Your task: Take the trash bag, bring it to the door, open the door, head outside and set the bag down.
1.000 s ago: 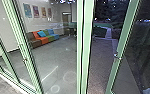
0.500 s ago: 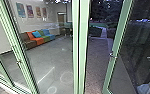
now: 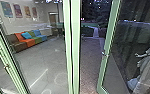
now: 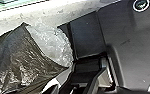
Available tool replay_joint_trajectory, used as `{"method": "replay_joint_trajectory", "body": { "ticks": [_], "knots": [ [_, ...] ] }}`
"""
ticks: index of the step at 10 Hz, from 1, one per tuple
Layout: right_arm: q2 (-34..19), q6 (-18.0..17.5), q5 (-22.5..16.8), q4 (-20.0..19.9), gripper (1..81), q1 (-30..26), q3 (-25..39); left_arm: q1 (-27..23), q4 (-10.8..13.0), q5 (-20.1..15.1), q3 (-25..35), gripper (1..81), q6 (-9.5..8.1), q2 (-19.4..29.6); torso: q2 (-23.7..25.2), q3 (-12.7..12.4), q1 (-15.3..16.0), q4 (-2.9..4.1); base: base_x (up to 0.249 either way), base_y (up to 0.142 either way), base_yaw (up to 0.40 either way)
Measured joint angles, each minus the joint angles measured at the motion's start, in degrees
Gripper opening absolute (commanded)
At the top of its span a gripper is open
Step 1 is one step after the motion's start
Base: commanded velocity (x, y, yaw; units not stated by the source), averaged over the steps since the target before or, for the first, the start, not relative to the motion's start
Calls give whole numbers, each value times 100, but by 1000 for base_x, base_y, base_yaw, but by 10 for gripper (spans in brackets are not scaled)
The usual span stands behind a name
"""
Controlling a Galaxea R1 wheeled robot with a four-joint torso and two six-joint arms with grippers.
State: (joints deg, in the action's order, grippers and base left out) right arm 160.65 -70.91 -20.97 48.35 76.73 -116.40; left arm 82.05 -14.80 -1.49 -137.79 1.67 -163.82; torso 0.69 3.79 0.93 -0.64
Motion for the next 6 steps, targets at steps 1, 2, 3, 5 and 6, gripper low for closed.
{"method": "replay_joint_trajectory", "body": {
  "ticks": [1,2,3,5,6],
  "knots": [
    [5,0,2,0,811,-2,-15,2,0,-2,0,10,0,0,0,0,0,0,0,0,-235],
    [18,2,5,0,811,0,-52,2,-2,-11,0,10,0,0,0,0,0,0,0,0,-237],
    [22,2,0,0,811,15,-78,5,-2,0,0,10,0,0,0,0,0,0,0,0,-238],
    [29,88,5,0,811,26,-111,2,-2,-2,-38,10,0,-18,0,0,0,0,0,0,-238],
    [40,88,2,0,811,26,-113,2,-2,-2,-59,10,0,-22,0,0,0,0,0,0,-183]
  ]
}}
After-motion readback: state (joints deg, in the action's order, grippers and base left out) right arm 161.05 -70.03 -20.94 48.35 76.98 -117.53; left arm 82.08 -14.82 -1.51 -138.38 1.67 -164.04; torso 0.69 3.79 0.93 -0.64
